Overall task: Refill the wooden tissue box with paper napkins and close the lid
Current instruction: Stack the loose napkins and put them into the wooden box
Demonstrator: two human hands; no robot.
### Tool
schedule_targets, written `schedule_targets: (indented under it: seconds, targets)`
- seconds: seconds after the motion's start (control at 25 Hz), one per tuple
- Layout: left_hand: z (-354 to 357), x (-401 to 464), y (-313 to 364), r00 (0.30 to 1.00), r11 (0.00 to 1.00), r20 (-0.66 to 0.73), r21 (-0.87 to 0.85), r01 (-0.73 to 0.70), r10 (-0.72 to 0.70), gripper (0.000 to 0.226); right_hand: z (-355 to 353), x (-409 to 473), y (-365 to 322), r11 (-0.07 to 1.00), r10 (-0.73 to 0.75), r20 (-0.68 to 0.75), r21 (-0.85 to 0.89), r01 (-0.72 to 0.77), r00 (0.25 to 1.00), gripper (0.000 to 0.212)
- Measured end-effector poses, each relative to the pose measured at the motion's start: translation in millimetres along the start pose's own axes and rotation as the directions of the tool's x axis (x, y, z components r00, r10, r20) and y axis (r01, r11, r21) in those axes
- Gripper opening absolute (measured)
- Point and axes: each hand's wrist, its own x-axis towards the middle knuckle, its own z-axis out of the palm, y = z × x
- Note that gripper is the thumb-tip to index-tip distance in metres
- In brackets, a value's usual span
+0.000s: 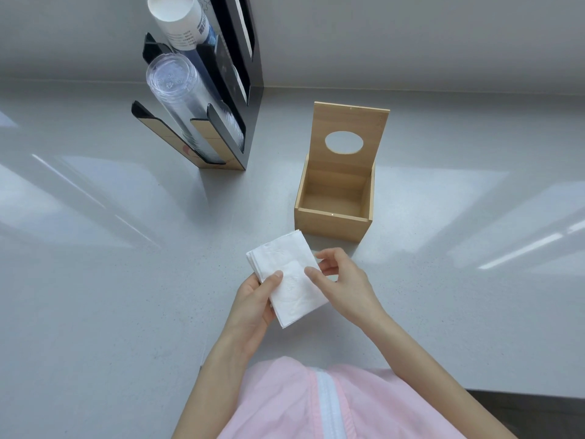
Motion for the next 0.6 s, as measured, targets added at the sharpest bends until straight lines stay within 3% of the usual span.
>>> schedule_targets:
  seconds: [0.08,0.16,0.24,0.32,0.44,0.6]
  targets:
    - [1.8,0.6,2.5,1.0,0.998,0.022,-0.061,-0.013,0.014,0.021,-2.4,1.2,5.7,0.993,0.085,0.008,0.086,-0.086,0.996,0.05]
    - [3.5,1.9,4.9,0.997,0.994,0.05,-0.1,-0.046,0.051,0.022,-2.6,0.7,9.6,0.934,0.194,0.143,0.276,-0.227,0.971,0.06]
    - [6.5,3.2,7.2,0.993,0.99,0.07,-0.117,-0.085,0.093,0.021,-0.4,-1.5,13.4,0.847,0.208,0.3,0.42,-0.324,0.931,0.052]
    - [8.7,4.4,8.6,0.989,0.988,0.076,-0.101,-0.117,0.125,0.02,1.1,-4.2,13.8,0.797,0.152,0.345,0.511,-0.321,0.926,0.033]
    - [6.3,4.7,11.6,0.985,0.987,0.067,-0.032,-0.159,0.161,0.018,-3.8,-4.5,11.6,0.844,0.116,0.194,0.497,-0.199,0.974,0.016]
    - [0.4,6.7,18.3,0.978,0.969,0.001,0.138,-0.206,0.208,0.011,-20.4,-4.7,10.0,0.946,0.051,0.042,0.319,-0.062,0.998,0.016]
